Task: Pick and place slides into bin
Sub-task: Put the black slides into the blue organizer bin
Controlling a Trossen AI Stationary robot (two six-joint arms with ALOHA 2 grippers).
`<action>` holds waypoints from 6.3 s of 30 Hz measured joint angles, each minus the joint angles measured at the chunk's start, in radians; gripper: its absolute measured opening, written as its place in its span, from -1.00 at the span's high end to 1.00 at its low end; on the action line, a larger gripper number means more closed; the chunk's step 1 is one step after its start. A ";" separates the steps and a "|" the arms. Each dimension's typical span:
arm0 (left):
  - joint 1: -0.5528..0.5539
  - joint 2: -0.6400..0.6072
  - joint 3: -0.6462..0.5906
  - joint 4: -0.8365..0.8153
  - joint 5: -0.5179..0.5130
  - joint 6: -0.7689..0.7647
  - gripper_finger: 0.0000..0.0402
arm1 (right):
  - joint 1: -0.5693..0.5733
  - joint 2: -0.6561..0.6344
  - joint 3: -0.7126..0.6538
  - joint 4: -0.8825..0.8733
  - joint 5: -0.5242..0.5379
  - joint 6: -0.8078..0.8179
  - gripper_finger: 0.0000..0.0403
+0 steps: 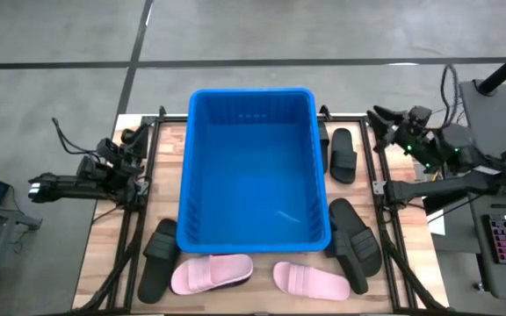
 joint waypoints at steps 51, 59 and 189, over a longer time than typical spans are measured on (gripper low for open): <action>0.000 0.007 -0.012 -0.005 -0.103 0.002 0.38 | 0.129 0.425 0.282 -0.894 -1.274 0.859 0.19; 0.000 0.007 -0.013 -0.006 -0.168 0.000 0.38 | 0.313 0.436 0.340 -0.821 -1.069 0.947 0.12; 0.000 0.005 -0.027 -0.008 -0.287 0.004 0.38 | 0.938 0.550 0.136 -0.786 -0.740 1.771 0.61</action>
